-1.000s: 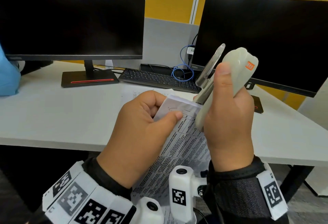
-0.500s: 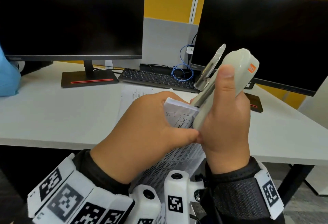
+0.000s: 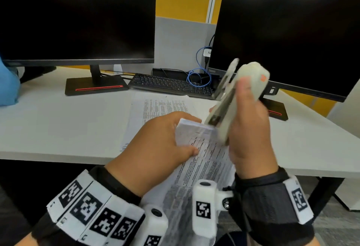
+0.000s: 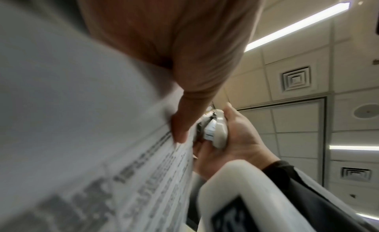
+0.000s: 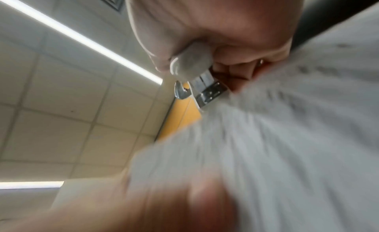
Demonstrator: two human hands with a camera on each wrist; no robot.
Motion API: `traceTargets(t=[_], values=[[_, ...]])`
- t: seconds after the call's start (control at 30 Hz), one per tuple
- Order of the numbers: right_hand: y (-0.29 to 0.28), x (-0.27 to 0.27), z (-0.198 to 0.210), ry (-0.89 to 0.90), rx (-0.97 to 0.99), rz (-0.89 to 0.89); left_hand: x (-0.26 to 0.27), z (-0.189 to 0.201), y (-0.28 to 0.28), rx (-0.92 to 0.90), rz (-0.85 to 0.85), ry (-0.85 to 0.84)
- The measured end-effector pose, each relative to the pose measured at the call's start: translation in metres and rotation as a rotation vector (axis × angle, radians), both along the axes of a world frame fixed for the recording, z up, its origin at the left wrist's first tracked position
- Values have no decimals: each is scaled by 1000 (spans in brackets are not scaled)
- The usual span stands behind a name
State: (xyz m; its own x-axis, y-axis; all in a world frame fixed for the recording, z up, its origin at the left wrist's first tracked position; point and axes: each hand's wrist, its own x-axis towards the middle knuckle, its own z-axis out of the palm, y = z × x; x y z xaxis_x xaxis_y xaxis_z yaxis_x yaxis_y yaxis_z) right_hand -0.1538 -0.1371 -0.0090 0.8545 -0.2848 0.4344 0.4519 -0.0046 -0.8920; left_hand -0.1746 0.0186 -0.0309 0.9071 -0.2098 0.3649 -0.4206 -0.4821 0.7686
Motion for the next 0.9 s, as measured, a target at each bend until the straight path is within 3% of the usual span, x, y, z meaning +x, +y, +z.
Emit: traceTargets(t=[0.1, 0.23, 0.3, 0.4, 0.53, 0.7, 0.9], values=[[-24, 1, 14, 29, 60, -86, 0, -4, 6, -34, -78, -39], [-53, 8, 18, 184, 65, -149, 5, -6, 22, -53, -290, -340], [-62, 13, 13, 315, 29, -133, 9, -7, 30, 18, -306, -487], [-71, 24, 1, 489, -51, -146, 14, -6, 37, 16, -268, -544], [-74, 39, -19, 666, -153, -127, 16, -8, 39, 15, -275, -521], [-75, 48, -35, 717, -56, -25, 12, -9, 38, -82, -293, -374], [-81, 52, -39, 816, -181, -41, 18, -6, 42, -323, -48, -99]])
